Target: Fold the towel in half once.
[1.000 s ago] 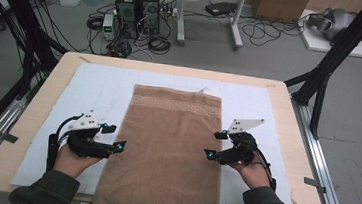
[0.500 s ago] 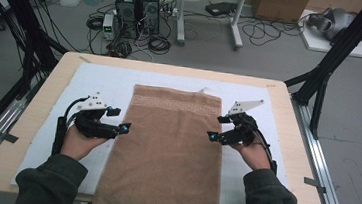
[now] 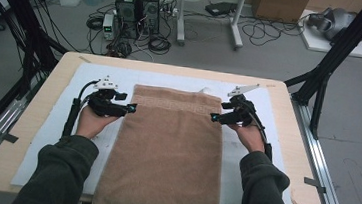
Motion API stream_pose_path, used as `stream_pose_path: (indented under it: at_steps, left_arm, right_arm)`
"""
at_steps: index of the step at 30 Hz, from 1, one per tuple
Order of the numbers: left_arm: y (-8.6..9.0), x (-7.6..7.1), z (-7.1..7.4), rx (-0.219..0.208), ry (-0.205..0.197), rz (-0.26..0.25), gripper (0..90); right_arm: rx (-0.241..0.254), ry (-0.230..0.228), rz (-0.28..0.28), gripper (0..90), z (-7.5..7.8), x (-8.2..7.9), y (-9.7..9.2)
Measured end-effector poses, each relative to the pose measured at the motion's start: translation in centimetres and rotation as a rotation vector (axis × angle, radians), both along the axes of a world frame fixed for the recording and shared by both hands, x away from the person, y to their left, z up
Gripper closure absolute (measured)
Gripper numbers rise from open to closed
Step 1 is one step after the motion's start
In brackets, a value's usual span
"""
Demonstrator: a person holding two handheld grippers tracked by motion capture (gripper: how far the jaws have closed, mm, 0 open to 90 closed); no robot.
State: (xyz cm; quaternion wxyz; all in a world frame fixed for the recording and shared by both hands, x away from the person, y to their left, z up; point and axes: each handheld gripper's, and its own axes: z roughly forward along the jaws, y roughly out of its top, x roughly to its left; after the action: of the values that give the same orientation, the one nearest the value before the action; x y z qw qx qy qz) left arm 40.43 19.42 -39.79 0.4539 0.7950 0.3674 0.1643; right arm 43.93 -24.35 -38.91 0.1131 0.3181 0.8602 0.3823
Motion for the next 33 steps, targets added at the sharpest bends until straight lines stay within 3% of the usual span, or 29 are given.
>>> stream_pose_path:
  at_steps: [5,10,14,15,18,20,23,25,26,28,31,33]
  left_arm:
    - [-0.7,0.9,-1.9,0.084,0.035,0.004,44.0]
    - [-0.8,2.0,-3.5,0.092,0.056,0.061,44.7]
    - [-0.6,2.7,-4.7,0.11,0.106,0.076,48.5]
    - [-0.6,2.8,-4.8,0.105,0.102,0.076,48.9]
    - [-0.7,2.8,-4.8,0.124,0.091,0.08,55.0]
    - [-1.0,2.7,-4.7,0.116,0.094,0.064,67.6]
    - [-1.2,2.6,-4.7,0.104,0.106,0.05,81.4]
    - [-1.1,2.7,-4.6,0.096,0.122,0.052,83.7]
    - [-1.0,2.6,-4.5,0.096,0.124,0.06,84.1]
    - [-0.6,2.6,-4.3,0.099,0.127,0.057,84.6]
    - [0.2,2.4,-3.6,0.066,0.123,0.062,84.8]
    - [0.8,2.1,-2.9,0.036,0.108,0.063,84.9]
  right_arm:
    - [0.01,-0.014,-0.037,35.1,-1.9,0.4,0.2]
    - [-0.062,0.013,-0.054,36.2,-3.9,0.8,0.5]
    - [-0.054,0.046,-0.072,37.8,-4.7,1.3,0.1]
    - [-0.048,0.047,-0.071,39.0,-4.9,1.4,0.0]
    - [-0.046,0.038,-0.087,48.7,-4.9,1.4,-0.3]
    - [-0.099,0.013,-0.084,54.4,-4.8,1.3,0.2]
    - [-0.112,0.012,-0.069,65.1,-4.6,1.2,0.6]
    - [-0.114,0.02,-0.053,73.9,-4.5,1.1,0.8]
    - [-0.11,0.034,-0.038,82.7,-4.4,1.1,0.8]
    - [-0.105,0.054,-0.01,83.3,-4.3,1.1,1.0]
    - [-0.07,0.077,0.009,84.9,-3.9,1.0,0.9]
    - [-0.041,0.067,0.013,85.0,-3.4,0.8,0.7]
